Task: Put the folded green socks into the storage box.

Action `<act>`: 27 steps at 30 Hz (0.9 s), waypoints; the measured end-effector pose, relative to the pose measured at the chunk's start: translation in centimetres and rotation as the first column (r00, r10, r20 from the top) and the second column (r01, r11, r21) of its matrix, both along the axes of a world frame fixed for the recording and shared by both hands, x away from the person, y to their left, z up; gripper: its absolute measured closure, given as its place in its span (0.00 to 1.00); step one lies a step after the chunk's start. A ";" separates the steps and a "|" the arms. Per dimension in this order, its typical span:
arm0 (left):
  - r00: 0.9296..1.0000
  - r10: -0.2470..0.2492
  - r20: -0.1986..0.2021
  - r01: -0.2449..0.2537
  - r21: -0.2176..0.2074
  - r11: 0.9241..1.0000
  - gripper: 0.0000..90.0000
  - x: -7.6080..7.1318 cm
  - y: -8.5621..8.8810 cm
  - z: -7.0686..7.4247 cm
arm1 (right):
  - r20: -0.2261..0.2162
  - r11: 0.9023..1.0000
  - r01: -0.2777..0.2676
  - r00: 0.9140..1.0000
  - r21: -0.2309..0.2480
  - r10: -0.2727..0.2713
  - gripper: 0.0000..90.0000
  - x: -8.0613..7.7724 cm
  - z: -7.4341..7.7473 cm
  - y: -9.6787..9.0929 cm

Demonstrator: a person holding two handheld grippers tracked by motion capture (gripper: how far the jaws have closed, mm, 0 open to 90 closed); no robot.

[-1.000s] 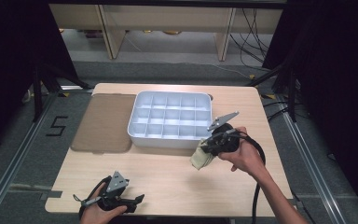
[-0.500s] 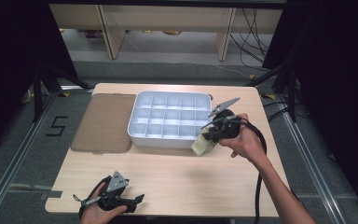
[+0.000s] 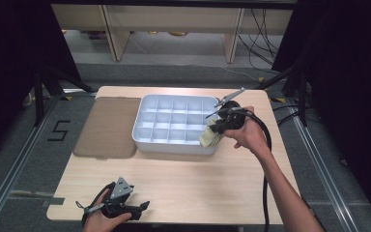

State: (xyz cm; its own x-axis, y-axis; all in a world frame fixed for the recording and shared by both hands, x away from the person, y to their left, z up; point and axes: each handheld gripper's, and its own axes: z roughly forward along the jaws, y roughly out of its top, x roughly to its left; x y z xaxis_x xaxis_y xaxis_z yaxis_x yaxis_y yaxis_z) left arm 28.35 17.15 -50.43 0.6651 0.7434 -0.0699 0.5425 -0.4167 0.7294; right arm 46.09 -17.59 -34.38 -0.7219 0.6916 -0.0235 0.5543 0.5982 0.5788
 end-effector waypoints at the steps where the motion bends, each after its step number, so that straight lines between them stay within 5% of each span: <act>1: 1.000 0.007 0.002 -0.007 0.005 1.000 0.22 0.0 0.0 0.0 | 0.016 1.000 0.000 1.000 -0.012 0.000 0.81 0.4 -0.1 0.1; 14: 1.000 0.006 -0.007 -0.006 -0.003 1.000 0.22 0.0 -0.1 -0.1 | 0.009 0.997 0.041 0.999 -0.062 -0.040 0.81 3.4 -2.0 0.7; 27: 1.000 0.000 -0.015 0.000 -0.002 1.000 0.22 0.0 -0.1 -0.2 | 0.012 0.988 0.066 0.998 -0.140 -0.065 0.81 4.5 -3.9 1.0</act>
State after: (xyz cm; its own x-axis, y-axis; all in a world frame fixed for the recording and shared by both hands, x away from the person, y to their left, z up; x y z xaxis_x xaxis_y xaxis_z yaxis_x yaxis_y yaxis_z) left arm 28.34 17.10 -50.59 0.6640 0.7433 -0.0812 0.5535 -0.4157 0.7217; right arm 50.57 -16.54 -38.23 -0.6749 0.7266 -0.1286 0.5909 0.6366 0.4955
